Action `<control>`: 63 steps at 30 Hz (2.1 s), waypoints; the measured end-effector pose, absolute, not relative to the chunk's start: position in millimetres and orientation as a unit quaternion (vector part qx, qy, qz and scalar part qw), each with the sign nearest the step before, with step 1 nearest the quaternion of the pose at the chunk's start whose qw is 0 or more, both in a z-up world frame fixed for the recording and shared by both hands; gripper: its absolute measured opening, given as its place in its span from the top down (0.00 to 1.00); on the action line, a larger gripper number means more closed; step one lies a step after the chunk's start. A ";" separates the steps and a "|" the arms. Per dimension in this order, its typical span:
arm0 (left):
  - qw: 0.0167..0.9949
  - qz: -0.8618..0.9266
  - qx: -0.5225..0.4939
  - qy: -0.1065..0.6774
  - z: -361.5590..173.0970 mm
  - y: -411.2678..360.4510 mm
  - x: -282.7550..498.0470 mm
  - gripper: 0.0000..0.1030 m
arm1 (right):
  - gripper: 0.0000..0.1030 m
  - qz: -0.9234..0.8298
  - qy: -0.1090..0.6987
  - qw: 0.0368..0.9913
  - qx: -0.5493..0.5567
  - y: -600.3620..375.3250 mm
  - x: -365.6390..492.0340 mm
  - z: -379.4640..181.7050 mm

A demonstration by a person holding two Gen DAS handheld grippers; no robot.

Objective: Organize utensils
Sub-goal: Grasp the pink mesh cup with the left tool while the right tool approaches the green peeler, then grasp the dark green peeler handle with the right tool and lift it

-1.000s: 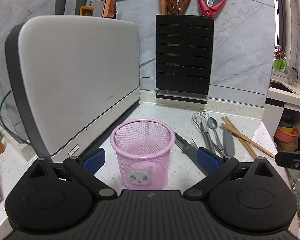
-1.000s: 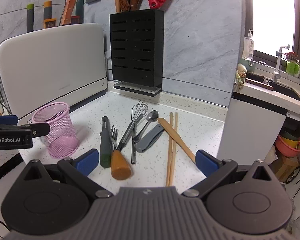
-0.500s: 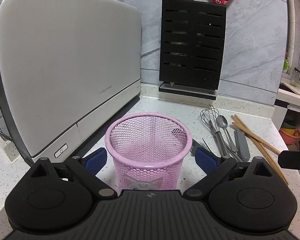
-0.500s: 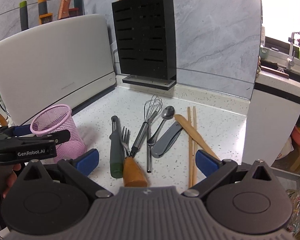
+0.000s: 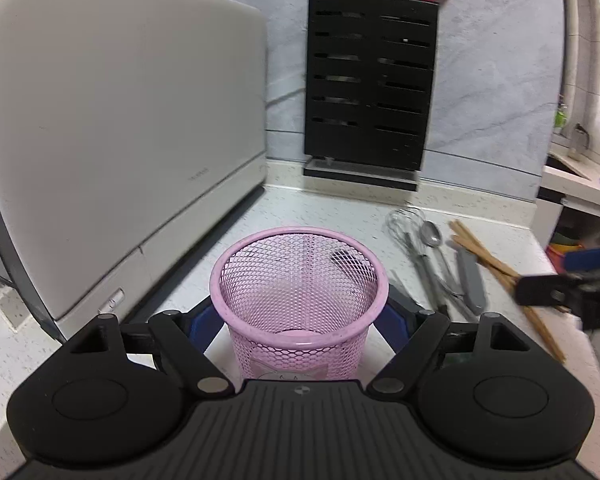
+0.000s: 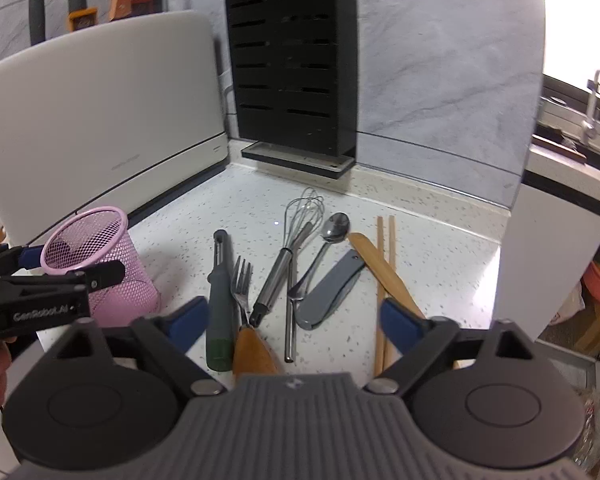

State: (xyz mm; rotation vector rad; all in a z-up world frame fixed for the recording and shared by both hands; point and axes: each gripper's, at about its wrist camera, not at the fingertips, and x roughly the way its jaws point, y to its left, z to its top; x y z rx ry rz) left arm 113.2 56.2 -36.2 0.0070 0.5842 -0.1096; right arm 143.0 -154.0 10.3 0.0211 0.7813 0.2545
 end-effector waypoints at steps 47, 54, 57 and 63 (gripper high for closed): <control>0.904 -0.083 0.028 0.418 -10.8 44.1 135.6 0.06 | 0.76 0.236 0.573 0.779 -0.096 -38.6 303.5 -38.3; 0.904 -0.087 0.032 0.417 -12.3 47.9 143.0 0.06 | 0.75 0.216 0.588 0.772 -0.106 -32.5 314.1 -51.2; 0.904 -0.088 0.034 0.417 -14.2 51.1 146.2 0.06 | 0.76 0.217 0.586 0.773 -0.104 -33.6 314.8 -51.7; 0.905 -0.084 0.034 0.416 -14.8 54.0 150.6 0.06 | 0.86 0.222 0.575 0.780 -0.106 -34.2 310.4 -51.7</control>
